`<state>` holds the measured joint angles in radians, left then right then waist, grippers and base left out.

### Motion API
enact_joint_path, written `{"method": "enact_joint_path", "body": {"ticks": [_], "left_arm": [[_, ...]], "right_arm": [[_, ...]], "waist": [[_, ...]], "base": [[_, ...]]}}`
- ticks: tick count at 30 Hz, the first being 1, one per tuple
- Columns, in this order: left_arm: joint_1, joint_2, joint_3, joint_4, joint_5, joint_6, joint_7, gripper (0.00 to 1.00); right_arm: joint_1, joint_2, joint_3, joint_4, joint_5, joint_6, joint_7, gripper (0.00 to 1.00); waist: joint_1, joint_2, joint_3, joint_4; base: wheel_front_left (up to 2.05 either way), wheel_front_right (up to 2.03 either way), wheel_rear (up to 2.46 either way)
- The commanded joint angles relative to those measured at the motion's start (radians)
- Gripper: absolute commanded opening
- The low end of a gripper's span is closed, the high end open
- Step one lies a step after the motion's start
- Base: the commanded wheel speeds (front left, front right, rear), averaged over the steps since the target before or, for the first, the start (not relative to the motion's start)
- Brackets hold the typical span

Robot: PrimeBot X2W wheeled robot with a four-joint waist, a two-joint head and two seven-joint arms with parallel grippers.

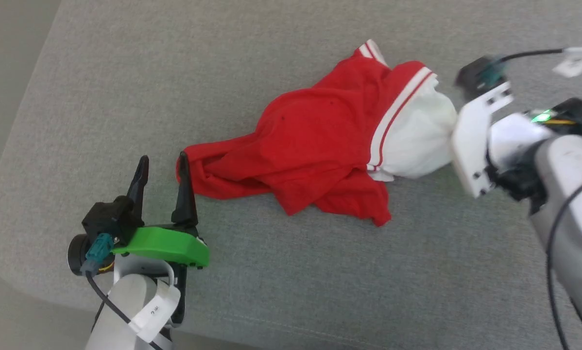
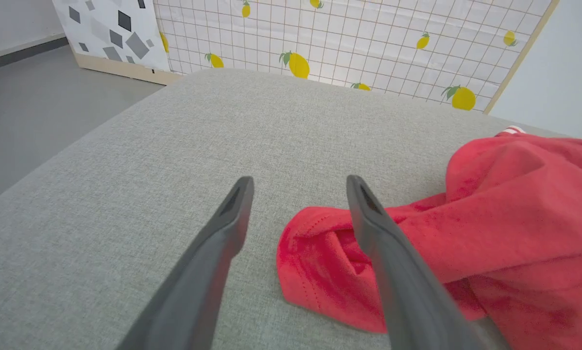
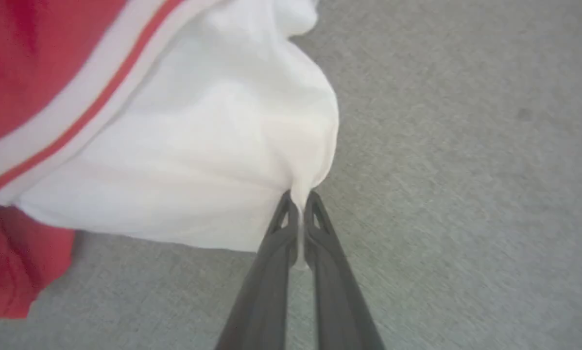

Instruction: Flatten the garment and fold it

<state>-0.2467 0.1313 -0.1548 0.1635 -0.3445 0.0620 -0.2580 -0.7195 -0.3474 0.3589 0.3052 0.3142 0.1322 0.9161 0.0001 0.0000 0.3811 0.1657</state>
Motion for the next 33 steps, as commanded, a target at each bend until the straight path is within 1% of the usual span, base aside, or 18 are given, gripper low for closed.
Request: {"method": "enact_joint_path", "body": {"ticks": [1, 4, 9, 13, 16, 19, 22, 25, 26, 27, 32, 33], "left_arm": [[-0.004, 0.004, 0.005, 0.003, 0.005, -0.005, -0.004, 1.0], [0.001, 0.008, 0.011, 0.007, 0.006, -0.01, -0.004, 1.0], [0.01, 0.01, 0.013, 0.013, 0.003, -0.012, -0.004, 1.0], [0.014, 0.014, 0.011, 0.018, -0.001, -0.014, -0.003, 1.0], [0.013, 0.02, 0.009, 0.017, -0.003, -0.015, 0.002, 1.0], [0.012, 0.025, 0.007, 0.016, -0.004, -0.015, 0.008, 1.0], [0.016, 0.031, 0.01, 0.014, -0.01, -0.014, 0.015, 1.0], [0.022, 0.035, 0.011, 0.011, -0.013, -0.01, 0.022, 1.0], [0.024, 0.036, 0.011, 0.011, -0.014, -0.009, 0.023, 1.0], [0.026, 0.037, 0.011, 0.009, -0.015, -0.008, 0.026, 1.0], [0.03, 0.039, 0.004, 0.01, -0.02, -0.009, 0.034, 1.0], [0.032, 0.039, 0.003, 0.012, -0.021, -0.008, 0.035, 1.0]], "right_arm": [[0.003, 0.0, -0.032, -0.01, 0.002, -0.002, -0.026, 0.0], [-0.001, -0.004, -0.118, -0.035, -0.006, -0.002, -0.066, 0.0], [0.053, -0.051, -0.287, -0.046, -0.037, -0.002, -0.081, 0.0], [0.156, -0.089, -0.452, -0.016, -0.079, -0.002, -0.066, 0.0], [0.265, -0.089, -0.575, 0.006, -0.115, -0.002, -0.055, 0.0], [0.365, -0.06, -0.677, 0.031, -0.146, -0.002, -0.043, 0.0], [0.429, -0.005, -0.736, 0.045, -0.157, -0.002, -0.049, 0.0], [0.446, 0.05, -0.774, 0.046, -0.154, -0.002, -0.112, 0.0], [0.444, 0.062, -0.776, 0.042, -0.151, -0.002, -0.14, 0.39], [0.441, 0.072, -0.783, 0.035, -0.147, -0.002, -0.178, 1.0], [0.418, 0.115, -0.828, -0.018, -0.124, -0.002, -0.385, 1.0], [0.414, 0.126, -0.838, -0.038, -0.114, -0.002, -0.447, 1.0]], "waist": [[-0.0001, 0.0, -0.032, -0.031], [-0.0001, 0.0, -0.06, -0.055], [-0.0001, 0.0, -0.095, -0.083], [-0.0001, 0.0, -0.109, -0.091], [-0.0001, 0.0, -0.113, -0.091], [-0.0001, 0.0, -0.117, -0.09], [-0.0001, 0.0, -0.121, -0.094], [-0.0001, 0.0, -0.125, -0.102], [-0.0001, 0.0, -0.128, -0.105], [-0.0001, 0.0, -0.13, -0.107], [-0.0001, 0.0, -0.153, -0.115], [-0.0001, 0.0, -0.162, -0.117]], "base": [[0.0, 0.0, 0.0], [0.0, 0.0, 0.0], [0.0, 0.0, 0.0], [0.0, 0.0, 0.0], [0.0, 0.0, 0.0], [0.0, 0.0, 0.0], [0.0, 0.0, 0.0], [0.0, 0.0, 0.0], [0.0, 0.0, 0.0], [0.0, 0.0, 0.0], [0.0, 0.0, 0.0], [0.0, 0.0, 0.0]]}}
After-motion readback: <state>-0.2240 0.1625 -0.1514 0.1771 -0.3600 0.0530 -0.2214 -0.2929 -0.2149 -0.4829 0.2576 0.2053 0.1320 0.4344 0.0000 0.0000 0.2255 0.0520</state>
